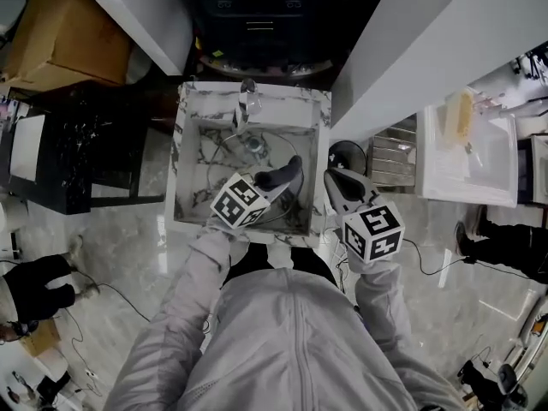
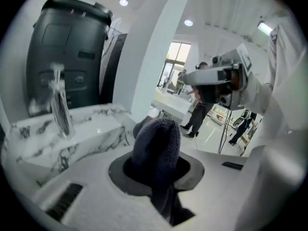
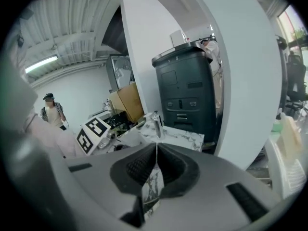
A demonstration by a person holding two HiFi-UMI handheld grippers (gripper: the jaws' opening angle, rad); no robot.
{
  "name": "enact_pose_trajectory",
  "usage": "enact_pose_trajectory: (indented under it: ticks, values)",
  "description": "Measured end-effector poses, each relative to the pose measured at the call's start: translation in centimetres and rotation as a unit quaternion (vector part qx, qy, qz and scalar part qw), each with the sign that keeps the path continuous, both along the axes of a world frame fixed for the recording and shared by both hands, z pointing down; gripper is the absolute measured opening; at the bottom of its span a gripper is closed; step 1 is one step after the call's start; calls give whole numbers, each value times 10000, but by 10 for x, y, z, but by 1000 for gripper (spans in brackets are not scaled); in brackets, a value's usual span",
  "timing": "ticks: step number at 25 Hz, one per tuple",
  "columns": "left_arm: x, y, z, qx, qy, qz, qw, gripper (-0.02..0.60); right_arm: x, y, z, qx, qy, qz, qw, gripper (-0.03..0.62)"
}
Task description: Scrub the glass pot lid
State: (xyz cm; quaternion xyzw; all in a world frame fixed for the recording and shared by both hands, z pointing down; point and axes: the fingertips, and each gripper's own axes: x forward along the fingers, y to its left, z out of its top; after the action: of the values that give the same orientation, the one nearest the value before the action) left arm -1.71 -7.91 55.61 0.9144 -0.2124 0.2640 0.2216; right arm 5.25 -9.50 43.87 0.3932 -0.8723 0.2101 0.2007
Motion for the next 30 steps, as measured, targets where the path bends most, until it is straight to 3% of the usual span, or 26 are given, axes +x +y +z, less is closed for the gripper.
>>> enact_pose_trajectory:
  ticks: [4,7,10,18,25,30]
  values:
    - [-13,-32,-80,1158,118,-368,9925,71,-3,-14,-34,482,-3,-113,9988,31]
    - [-28,-44,-139,1956,142,-668,9783,71,-10,-19,-62,836,-69,-201,9963,31]
    - [-43,-43,-188,2514,157,-955,9630,71,-15,-20,-93,1212,-117,-272,9922,31]
    - [-109,-37,-287,3329,174,-2154,9179,71,-23,-20,-170,2248,-96,-478,9732,29]
    - [-130,-8,-346,4132,68,-2203,8836,71,-28,-12,-220,2859,-38,-559,9566,29]
    - [-135,1,-363,4394,62,-2234,8701,71,-24,-9,-242,3144,32,-510,9479,29]
